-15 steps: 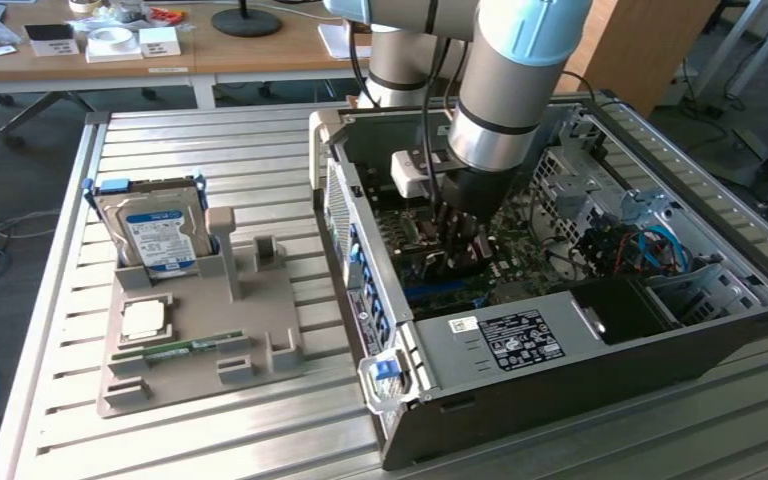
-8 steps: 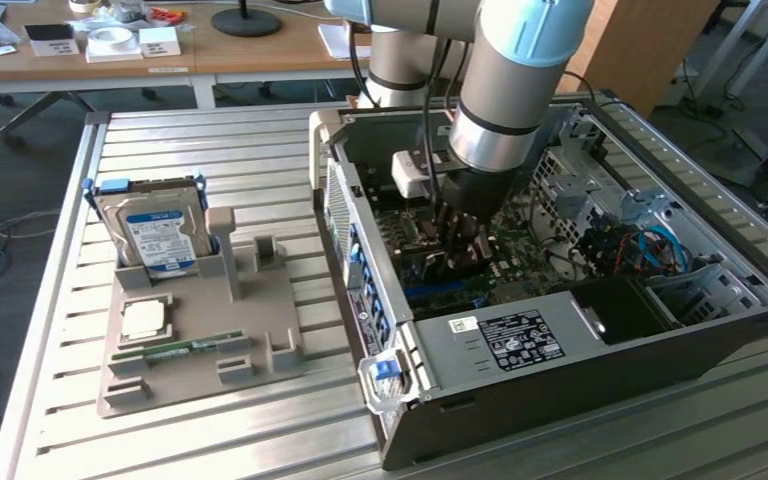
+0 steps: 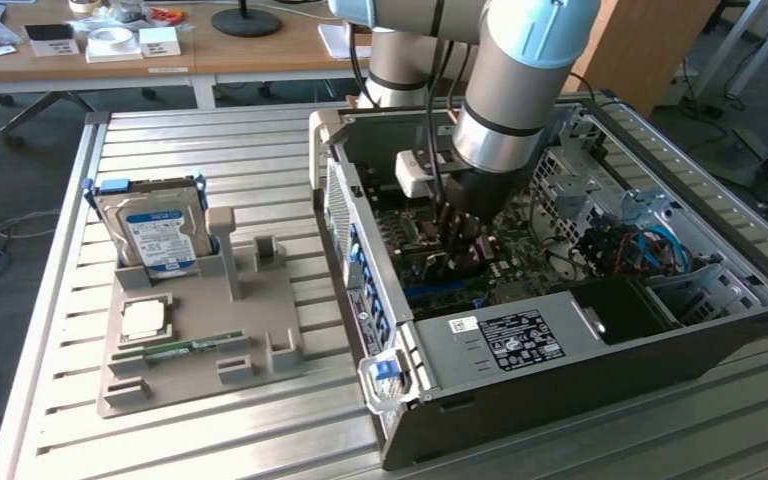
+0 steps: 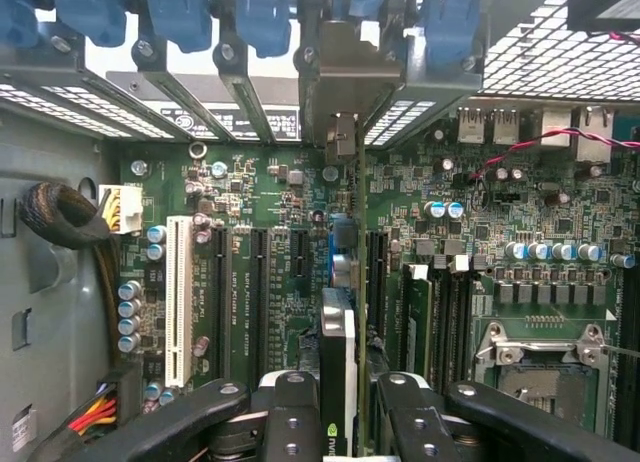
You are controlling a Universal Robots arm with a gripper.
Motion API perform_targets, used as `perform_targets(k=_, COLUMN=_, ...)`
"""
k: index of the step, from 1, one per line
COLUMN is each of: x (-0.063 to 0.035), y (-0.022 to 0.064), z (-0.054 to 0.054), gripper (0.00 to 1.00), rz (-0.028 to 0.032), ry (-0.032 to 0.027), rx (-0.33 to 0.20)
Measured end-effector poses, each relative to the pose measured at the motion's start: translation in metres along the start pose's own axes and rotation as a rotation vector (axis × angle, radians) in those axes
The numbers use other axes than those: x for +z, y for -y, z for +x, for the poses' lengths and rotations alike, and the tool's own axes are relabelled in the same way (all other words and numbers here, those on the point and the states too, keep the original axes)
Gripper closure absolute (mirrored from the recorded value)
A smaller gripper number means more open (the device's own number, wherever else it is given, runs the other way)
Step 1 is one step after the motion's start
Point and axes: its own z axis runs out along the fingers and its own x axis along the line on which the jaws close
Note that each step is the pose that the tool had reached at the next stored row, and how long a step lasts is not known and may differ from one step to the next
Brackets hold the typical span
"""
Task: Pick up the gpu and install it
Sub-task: 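Insert the gpu into the slot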
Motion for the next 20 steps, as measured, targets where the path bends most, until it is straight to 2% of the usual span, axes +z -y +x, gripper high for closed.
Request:
perform_targets(k=3, x=0.0001, y=0.0022, z=0.0002, gripper=0.73, rz=-0.0063, ry=0.0, rx=0.0)
perform_targets(k=10, x=0.0001, y=0.003, z=0.0001, gripper=0.73, rz=-0.0072, ry=0.0001, rx=0.0)
perform_targets(k=16, x=0.0001, y=0.0037, z=0.0006, gripper=0.73, rz=-0.0149, ry=0.0003, rx=0.0)
perform_targets(k=20, x=0.0001, y=0.0037, z=0.0007, gripper=0.73, rz=-0.0152, ry=0.0002, rx=0.0)
